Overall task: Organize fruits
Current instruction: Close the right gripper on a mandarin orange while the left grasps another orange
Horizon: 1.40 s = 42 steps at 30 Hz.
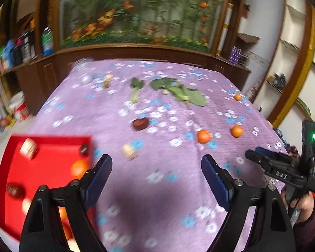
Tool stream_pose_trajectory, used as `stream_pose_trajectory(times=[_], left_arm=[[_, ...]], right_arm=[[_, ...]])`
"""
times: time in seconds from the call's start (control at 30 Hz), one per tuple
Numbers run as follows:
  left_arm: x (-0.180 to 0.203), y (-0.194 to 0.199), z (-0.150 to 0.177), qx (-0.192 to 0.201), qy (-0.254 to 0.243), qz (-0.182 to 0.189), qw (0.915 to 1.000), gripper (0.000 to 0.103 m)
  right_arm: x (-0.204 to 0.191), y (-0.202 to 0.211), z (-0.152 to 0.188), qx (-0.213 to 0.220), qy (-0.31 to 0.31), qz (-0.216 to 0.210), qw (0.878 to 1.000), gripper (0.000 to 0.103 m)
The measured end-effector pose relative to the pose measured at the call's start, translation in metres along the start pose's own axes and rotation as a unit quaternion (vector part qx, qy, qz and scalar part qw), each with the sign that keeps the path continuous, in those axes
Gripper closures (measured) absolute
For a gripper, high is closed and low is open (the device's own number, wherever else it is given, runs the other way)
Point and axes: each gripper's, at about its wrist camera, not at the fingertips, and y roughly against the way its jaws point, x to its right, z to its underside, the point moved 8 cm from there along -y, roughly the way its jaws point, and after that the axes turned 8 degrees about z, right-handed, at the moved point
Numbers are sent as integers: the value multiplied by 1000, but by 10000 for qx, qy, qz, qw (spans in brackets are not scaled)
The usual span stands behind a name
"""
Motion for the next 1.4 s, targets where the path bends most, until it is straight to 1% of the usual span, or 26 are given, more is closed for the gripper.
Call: stream_pose_trajectory(times=[0.1,0.17,0.33,0.4,0.43,0.47,0.6,0.63,0.67,0.73,0.77,1.0,1.07,1.1,1.2,1.23,1.3,1.37,1.4], left_arm=[[24,-23,-11,-35,-341,162,9993,17],[41,-46,-15,-131,-516,374,9979,17],[64,-95,-16,-397,-670,708,9945,17],[71,-114,-18,-526,-649,853,9929,22],[74,-120,-19,-566,-668,897,9921,29],[78,-127,-20,-605,-709,933,9913,34],[93,-151,-19,-748,-923,1164,9861,39],[94,-159,-18,-818,-954,1158,9853,43],[94,-164,-17,-866,-958,1153,9849,49],[90,-176,-14,-981,-926,1115,9846,56],[88,-181,-12,-1029,-896,1111,9844,57],[81,-190,-15,-959,-854,1031,9863,57],[80,-197,-12,-1022,-816,1031,9860,56],[78,-202,-8,-1118,-758,1053,9852,55],[78,-201,-11,-1072,-724,1034,9862,55],[77,-202,-10,-1085,-740,976,9865,55],[78,-201,-10,-1069,-804,820,9876,59],[80,-199,-10,-1031,-834,804,9879,69],[80,-197,-10,-1024,-834,786,9881,71]], right_arm=[[17,-9,-12,28,-62,166,9998,41],[27,-17,-18,6,-118,246,9996,41],[47,-40,-32,-97,-244,405,9988,41],[51,-49,-35,-143,-259,450,9985,41],[54,-54,-36,-174,-278,463,9984,41],[55,-57,-37,-194,-289,469,9983,41],[62,-74,-37,-313,-371,454,9978,41],[63,-77,-37,-341,-385,443,9977,41],[63,-80,-37,-362,-396,439,9976,41],[63,-85,-37,-385,-404,430,9975,41],[63,-87,-37,-398,-403,414,9975,41],[52,-96,-41,-345,-186,494,9980,41],[50,-97,-42,-320,-110,545,9979,41],[48,-99,-42,-304,-47,592,9978,41],[47,-100,-42,-276,35,681,9973,42],[47,-100,-42,-273,21,677,9973,44],[50,-99,-42,-266,-17,685,9973,51],[51,-99,-42,-274,2,740,9969,56],[52,-98,-42,-276,10,773,9966,59]])
